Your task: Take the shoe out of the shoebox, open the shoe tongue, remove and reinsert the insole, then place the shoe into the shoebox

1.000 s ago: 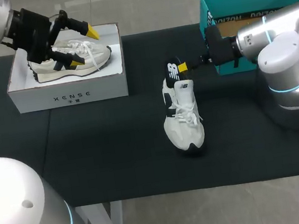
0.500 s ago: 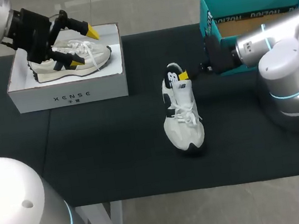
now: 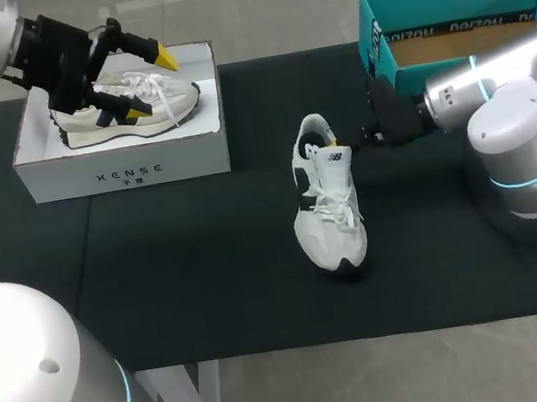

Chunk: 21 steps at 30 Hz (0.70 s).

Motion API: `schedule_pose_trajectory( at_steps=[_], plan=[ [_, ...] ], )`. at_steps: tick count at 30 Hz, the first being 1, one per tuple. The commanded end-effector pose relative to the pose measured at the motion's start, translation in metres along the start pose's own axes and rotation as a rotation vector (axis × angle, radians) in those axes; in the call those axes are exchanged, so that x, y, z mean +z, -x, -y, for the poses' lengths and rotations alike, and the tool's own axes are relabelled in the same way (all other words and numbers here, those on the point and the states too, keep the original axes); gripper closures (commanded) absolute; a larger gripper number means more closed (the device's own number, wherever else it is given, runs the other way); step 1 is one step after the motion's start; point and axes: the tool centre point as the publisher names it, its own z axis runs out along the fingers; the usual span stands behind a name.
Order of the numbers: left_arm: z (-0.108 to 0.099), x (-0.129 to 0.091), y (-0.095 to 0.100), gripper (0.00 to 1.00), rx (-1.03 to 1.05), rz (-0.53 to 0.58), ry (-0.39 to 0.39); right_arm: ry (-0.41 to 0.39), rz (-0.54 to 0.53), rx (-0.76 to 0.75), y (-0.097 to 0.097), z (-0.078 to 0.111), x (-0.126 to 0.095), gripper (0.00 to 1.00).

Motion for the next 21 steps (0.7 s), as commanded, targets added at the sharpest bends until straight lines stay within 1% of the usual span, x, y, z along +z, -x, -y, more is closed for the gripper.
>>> schedule_pose_trajectory(
  at_steps=[1,2,4,7,11,12,14,16,18,20,21],
  plan=[
    [-0.001,0.000,0.000,0.00,0.001,-0.003,-0.001,0.000,0.033,-0.019,-0.007,-0.010,-0.005,0.00],
    [-0.001,0.000,0.000,0.00,0.001,-0.003,-0.001,0.002,0.045,-0.020,-0.008,-0.012,-0.008,0.00],
    [-0.001,0.000,0.000,0.00,0.001,-0.003,-0.001,-0.035,0.100,-0.044,-0.012,-0.015,-0.012,0.00],
    [-0.001,0.000,0.000,0.00,0.001,-0.003,-0.001,-0.058,0.134,-0.046,-0.019,-0.019,-0.018,0.00],
    [-0.001,0.000,0.000,0.00,0.001,-0.003,-0.001,-0.102,0.207,-0.040,-0.025,-0.024,-0.024,0.00],
    [-0.001,0.000,0.000,0.00,0.001,-0.003,-0.001,-0.115,0.220,-0.039,-0.026,-0.025,-0.026,0.00],
    [-0.001,0.000,0.000,0.00,0.001,-0.003,-0.001,-0.116,0.218,-0.058,-0.030,-0.030,-0.028,0.00],
    [-0.001,0.000,0.000,0.00,0.001,-0.003,-0.001,-0.121,0.222,-0.055,-0.030,-0.032,-0.028,0.00],
    [-0.001,0.000,0.000,0.00,0.001,-0.003,-0.001,-0.132,0.245,-0.056,-0.034,-0.035,-0.031,0.00],
    [-0.001,0.000,0.000,0.00,0.001,-0.003,-0.001,-0.166,0.290,-0.037,-0.036,-0.038,-0.033,0.00],
    [-0.001,0.000,0.000,0.00,0.001,-0.003,-0.001,-0.170,0.310,-0.026,-0.036,-0.039,-0.035,0.00]
  ],
)
